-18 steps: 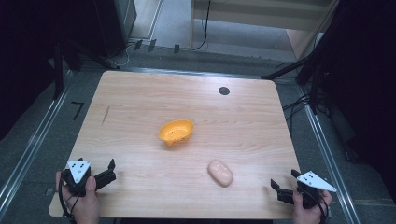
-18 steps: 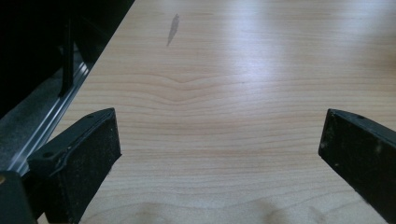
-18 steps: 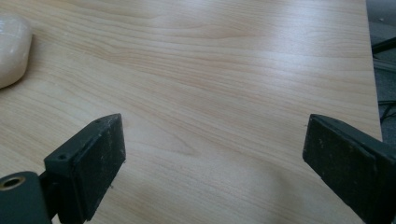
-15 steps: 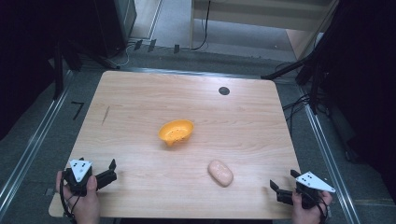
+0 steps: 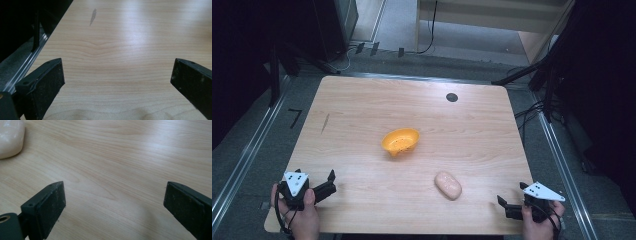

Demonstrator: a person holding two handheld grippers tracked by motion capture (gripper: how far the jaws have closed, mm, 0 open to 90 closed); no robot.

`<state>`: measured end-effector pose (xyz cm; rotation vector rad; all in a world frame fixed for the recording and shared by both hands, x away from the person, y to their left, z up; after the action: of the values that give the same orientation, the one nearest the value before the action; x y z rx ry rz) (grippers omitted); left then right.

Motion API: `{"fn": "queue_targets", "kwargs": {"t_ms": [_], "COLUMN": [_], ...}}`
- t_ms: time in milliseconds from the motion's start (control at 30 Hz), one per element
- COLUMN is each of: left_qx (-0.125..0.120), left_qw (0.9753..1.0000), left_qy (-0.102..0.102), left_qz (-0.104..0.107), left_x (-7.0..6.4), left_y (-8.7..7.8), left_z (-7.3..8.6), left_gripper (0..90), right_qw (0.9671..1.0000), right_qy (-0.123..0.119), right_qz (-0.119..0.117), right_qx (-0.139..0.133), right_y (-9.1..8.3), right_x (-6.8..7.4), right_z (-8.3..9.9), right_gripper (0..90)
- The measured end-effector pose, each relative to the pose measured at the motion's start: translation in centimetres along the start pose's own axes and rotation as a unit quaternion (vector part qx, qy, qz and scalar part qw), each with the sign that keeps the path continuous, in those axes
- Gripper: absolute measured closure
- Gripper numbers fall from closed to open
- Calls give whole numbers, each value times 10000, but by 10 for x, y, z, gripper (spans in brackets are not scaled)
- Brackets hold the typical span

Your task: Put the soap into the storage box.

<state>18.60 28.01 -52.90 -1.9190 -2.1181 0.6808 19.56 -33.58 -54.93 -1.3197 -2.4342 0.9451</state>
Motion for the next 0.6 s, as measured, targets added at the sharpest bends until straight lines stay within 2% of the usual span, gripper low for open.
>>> {"fn": "queue_targets", "kwargs": {"t_ms": [67,267,600], "left_qx": [11,24,-23], "left_qw": [10000,9999,9999], "left_qy": [73,98,130], "left_qz": [-13,-27,-24], "left_x": [-1,-2,-3], "left_y": [0,0,-1], "left_z": [0,0,1], "left_gripper": [0,0,0], "right_qw": [9999,9992,9976], "right_qy": [-3,-124,-278], "right_qz": [-57,-250,-404], "right_qx": [102,275,494], "right_y": [1,6,14], "right_x": [1,4,10], "right_z": [-5,-19,-34], "right_gripper": [31,31,31]}}
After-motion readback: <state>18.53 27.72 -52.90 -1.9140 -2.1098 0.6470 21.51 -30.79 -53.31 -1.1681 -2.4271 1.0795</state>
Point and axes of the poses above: each handheld gripper's, and its own axes: y roughly forward along the jaws, z roughly out of its underside, x roughly to its left, the point moved 1 cm from there along y, roughly forward along the jaws, and after that the axes turned 11 degrees about -y, right-handed, at the moved point
